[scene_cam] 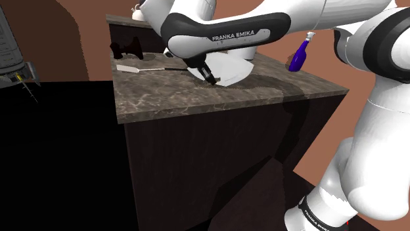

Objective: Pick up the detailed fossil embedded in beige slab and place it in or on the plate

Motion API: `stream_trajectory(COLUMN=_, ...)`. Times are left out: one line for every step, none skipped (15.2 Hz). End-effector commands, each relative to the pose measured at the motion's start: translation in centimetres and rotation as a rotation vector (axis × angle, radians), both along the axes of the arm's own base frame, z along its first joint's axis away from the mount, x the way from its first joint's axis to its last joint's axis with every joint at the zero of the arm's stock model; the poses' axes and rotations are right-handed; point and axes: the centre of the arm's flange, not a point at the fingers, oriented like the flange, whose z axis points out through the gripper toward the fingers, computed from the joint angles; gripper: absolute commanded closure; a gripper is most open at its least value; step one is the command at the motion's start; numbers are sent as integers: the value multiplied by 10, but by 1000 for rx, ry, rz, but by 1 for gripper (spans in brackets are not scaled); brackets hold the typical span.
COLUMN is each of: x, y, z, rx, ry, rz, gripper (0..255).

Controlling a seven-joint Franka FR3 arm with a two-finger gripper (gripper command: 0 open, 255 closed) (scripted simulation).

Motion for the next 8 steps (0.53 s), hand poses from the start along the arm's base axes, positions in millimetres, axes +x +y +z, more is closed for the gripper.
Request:
stream_trajectory(x=-2, y=-1, z=-5, rx=-4, ry=23, rz=-9, gripper=255)
stream_trajectory(x=-2, y=-1, z=1, rx=-4, ry=23, rz=-9, gripper=255)
stream_trajectory(x=-2, y=-1, z=6, rx=-4, ry=23, rz=-10, gripper=255)
stream_trajectory(x=-2, y=-1, z=11, rx=-4, ry=23, rz=-10, gripper=255)
stream_trajectory(x=-2, y=-1, z=16, rx=-4, ry=23, rz=-10, gripper=255)
stream_trajectory(x=-2, y=-1, z=22, rx=-4, ry=23, rz=-10, gripper=255)
stream_trajectory(x=-2, y=-1, z=27, rx=-4, ry=23, rz=-10, gripper=255)
stream_trajectory(x=-2, y=-1, z=32, rx=-4, ry=23, rz=-10, gripper=255)
